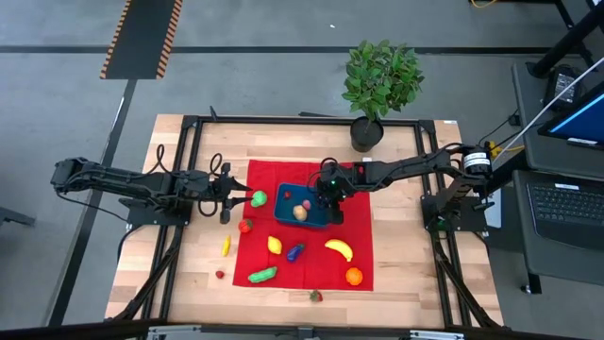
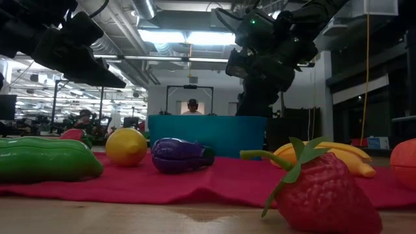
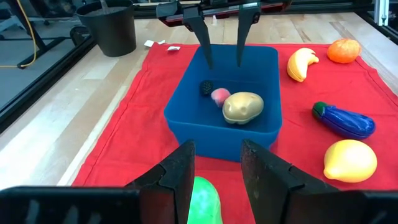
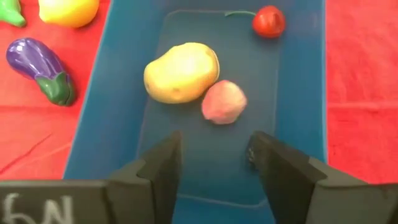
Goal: Pick and placing Produce into tupperware
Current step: Put the green pear into the blue bin
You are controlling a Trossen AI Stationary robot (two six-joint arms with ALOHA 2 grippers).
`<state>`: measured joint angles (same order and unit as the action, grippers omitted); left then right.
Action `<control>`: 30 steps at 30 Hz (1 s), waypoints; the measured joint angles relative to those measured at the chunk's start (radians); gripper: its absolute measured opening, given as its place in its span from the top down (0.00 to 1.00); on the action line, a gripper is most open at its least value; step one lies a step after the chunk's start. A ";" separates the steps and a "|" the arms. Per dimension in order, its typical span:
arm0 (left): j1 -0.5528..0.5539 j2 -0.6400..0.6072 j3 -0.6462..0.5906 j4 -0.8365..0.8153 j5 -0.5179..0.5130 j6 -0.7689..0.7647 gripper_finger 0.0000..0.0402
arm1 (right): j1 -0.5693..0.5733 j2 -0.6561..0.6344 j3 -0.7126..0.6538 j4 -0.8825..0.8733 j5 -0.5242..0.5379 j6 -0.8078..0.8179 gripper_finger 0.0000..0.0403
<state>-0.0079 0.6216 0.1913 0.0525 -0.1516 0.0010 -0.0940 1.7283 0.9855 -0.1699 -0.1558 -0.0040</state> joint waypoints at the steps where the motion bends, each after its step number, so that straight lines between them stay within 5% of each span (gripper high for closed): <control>1: 0.000 0.000 0.000 0.000 0.000 0.000 0.70 | 0.000 0.000 0.000 0.000 0.000 -0.002 0.49; 18: 0.000 0.000 0.000 0.000 0.000 0.001 0.70 | 0.000 -0.023 -0.001 0.014 -0.003 -0.029 0.50; 30: 0.000 0.000 0.000 0.013 -0.023 -0.056 0.67 | 0.014 -0.213 -0.037 0.046 -0.003 -0.136 0.53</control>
<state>-0.0078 0.6213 0.1913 0.0658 -0.1750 -0.0551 -0.0803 1.5155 0.9488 -0.1237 -0.1590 -0.1398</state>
